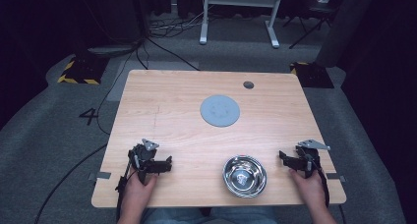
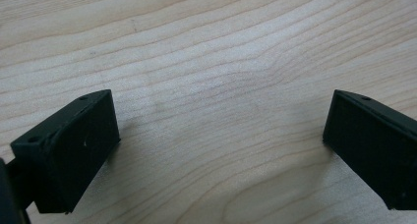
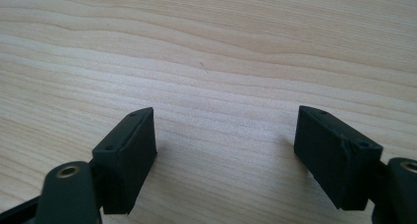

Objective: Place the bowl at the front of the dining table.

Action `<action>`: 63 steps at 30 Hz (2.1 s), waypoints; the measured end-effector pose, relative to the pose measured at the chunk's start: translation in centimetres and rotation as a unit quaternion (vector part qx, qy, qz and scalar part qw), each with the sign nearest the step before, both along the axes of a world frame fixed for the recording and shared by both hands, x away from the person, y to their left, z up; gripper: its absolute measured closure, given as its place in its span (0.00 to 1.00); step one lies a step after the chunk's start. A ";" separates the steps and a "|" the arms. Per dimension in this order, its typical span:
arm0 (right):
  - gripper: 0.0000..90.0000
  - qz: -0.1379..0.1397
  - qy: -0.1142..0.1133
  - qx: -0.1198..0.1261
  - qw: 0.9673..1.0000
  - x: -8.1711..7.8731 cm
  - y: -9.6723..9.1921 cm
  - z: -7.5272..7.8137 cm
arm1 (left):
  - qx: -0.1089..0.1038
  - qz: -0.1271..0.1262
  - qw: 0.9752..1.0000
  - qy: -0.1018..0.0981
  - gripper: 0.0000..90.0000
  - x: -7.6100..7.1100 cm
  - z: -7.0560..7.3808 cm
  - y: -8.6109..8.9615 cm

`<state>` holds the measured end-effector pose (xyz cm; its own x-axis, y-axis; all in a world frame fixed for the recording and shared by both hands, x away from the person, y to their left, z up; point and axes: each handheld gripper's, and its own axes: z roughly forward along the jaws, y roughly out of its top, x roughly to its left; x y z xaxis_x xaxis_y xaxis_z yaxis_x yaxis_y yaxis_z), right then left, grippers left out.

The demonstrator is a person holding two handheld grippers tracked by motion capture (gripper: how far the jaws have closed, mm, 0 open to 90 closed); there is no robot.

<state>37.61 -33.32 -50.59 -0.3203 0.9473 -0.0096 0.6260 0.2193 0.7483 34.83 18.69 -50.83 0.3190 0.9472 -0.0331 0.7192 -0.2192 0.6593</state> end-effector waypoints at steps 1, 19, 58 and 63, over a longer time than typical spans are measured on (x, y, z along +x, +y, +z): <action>0.26 0.000 0.000 0.000 1.000 0.0 0.0 0.0 | 0.000 0.000 1.000 0.000 0.01 0.0 0.0 0.0; 0.26 0.000 0.000 0.001 1.000 0.0 0.0 0.0 | 0.000 -0.001 1.000 0.000 0.01 0.0 0.0 0.0; 0.41 0.023 -0.007 0.057 0.998 -1.9 0.6 5.2 | 0.000 -0.001 1.000 0.000 0.01 0.0 0.0 0.0; 0.41 0.029 0.002 0.081 0.996 -1.9 0.8 5.6 | 0.000 -0.001 1.000 0.000 0.01 0.0 0.0 0.0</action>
